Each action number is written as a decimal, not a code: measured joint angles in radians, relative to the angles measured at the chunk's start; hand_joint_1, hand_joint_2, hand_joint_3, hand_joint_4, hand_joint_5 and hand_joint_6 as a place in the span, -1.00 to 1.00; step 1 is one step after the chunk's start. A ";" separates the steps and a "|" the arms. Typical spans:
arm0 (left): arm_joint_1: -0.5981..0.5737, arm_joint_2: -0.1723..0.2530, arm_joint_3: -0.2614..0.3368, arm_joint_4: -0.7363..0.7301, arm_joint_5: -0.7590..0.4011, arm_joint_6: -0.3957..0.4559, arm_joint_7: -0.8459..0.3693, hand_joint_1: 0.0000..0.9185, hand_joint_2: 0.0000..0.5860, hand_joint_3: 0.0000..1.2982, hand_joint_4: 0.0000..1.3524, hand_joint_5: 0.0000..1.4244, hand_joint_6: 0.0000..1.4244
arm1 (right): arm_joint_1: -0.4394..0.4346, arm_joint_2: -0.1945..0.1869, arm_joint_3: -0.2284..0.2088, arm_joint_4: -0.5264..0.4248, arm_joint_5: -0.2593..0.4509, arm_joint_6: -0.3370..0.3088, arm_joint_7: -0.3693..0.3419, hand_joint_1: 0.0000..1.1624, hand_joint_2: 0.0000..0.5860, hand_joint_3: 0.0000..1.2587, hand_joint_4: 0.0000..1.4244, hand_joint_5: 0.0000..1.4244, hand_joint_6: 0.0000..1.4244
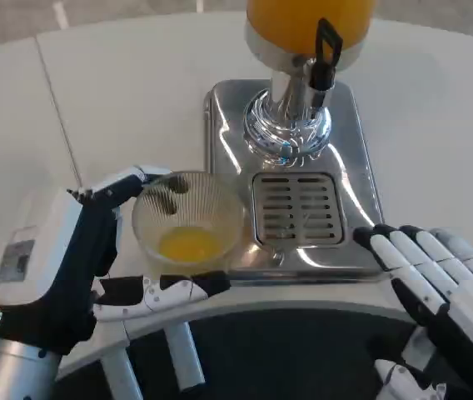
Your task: Grasp the cup under the faucet to collect the drink, then remove the cup.
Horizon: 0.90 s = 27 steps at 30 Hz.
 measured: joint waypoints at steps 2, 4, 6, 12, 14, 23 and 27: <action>0.014 0.002 0.006 -0.019 -0.008 -0.012 -0.016 0.21 -1.00 0.58 0.82 1.00 1.00 | 0.000 -0.021 -0.019 0.007 0.002 -0.032 -0.001 -0.81 0.94 -1.00 -1.00 -1.00 -1.00; 0.032 0.007 0.011 -0.036 -0.024 -0.031 -0.030 0.20 -0.99 0.58 0.83 1.00 1.00 | 0.003 -0.034 -0.036 0.013 0.005 -0.066 -0.010 -0.82 0.94 -1.00 -1.00 -1.00 -1.00; 0.045 0.007 0.018 -0.051 -0.027 -0.041 -0.042 0.20 -0.99 0.58 0.84 1.00 1.00 | 0.008 -0.039 -0.054 0.023 0.015 -0.103 -0.027 -0.82 0.95 -1.00 -1.00 -1.00 -1.00; 0.090 0.007 0.036 -0.086 -0.034 -0.062 -0.075 0.21 -0.99 0.58 0.84 1.00 1.00 | 0.058 -0.041 -0.097 0.070 0.043 -0.220 -0.088 -0.88 0.97 -1.00 -1.00 -1.00 -1.00; 0.109 0.006 0.036 -0.100 -0.036 -0.065 -0.083 0.21 -0.99 0.58 0.84 1.00 1.00 | 0.078 -0.036 -0.111 0.085 0.044 -0.264 -0.118 -0.89 0.97 -1.00 -1.00 -1.00 -1.00; 0.173 -0.010 0.022 -0.151 -0.036 -0.099 -0.116 0.20 -0.98 0.58 0.84 1.00 1.00 | 0.181 0.021 -0.168 0.124 0.041 -0.438 -0.240 -0.91 0.97 -1.00 -1.00 -1.00 -1.00; 0.189 -0.016 0.012 -0.161 -0.035 -0.109 -0.126 0.20 -0.97 0.58 0.84 1.00 1.00 | 0.194 0.036 -0.175 0.127 0.040 -0.453 -0.245 -0.92 0.98 -1.00 -1.00 -1.00 -1.00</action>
